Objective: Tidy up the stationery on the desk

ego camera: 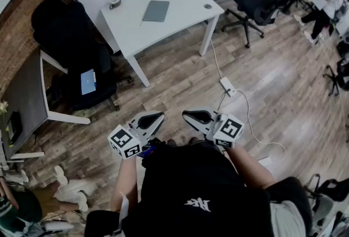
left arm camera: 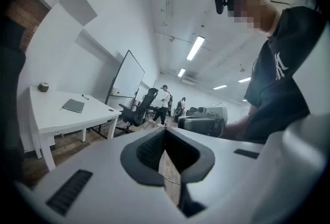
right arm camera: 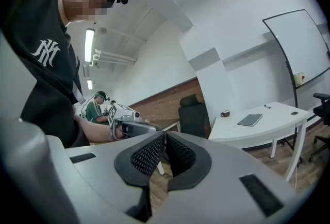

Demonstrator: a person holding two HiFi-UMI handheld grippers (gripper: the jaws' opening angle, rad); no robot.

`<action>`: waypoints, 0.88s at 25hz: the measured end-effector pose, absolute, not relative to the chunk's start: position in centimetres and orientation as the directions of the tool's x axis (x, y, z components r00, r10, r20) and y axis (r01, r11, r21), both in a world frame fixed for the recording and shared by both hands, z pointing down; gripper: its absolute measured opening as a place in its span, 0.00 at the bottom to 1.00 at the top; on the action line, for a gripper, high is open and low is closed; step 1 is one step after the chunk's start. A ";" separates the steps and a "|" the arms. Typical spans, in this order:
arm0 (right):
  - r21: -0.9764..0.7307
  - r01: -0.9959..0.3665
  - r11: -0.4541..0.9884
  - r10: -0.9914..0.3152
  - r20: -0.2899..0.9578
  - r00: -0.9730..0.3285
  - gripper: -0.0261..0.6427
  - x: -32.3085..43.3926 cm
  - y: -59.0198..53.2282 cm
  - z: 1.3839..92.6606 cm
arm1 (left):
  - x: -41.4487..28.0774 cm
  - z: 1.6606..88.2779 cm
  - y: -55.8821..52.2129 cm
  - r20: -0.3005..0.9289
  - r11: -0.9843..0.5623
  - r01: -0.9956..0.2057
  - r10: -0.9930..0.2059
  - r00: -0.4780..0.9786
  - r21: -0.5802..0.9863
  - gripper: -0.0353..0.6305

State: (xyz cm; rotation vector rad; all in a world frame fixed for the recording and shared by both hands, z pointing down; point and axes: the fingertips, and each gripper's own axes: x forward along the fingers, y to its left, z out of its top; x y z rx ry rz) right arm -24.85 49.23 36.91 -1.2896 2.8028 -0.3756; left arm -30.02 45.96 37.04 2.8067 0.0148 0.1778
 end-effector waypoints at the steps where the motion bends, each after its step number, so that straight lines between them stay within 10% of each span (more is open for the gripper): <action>1: -0.231 -0.744 0.627 -0.752 0.068 -0.656 0.10 -25.4 49.0 37.0 | -30.4 37.2 45.9 0.121 -0.946 -0.004 0.037 0.992 0.324 0.06; 22: -0.281 -0.785 0.552 -0.795 0.107 -0.598 0.10 -28.0 45.0 38.4 | -35.0 40.5 40.4 0.114 -0.917 -0.035 0.011 0.993 0.397 0.06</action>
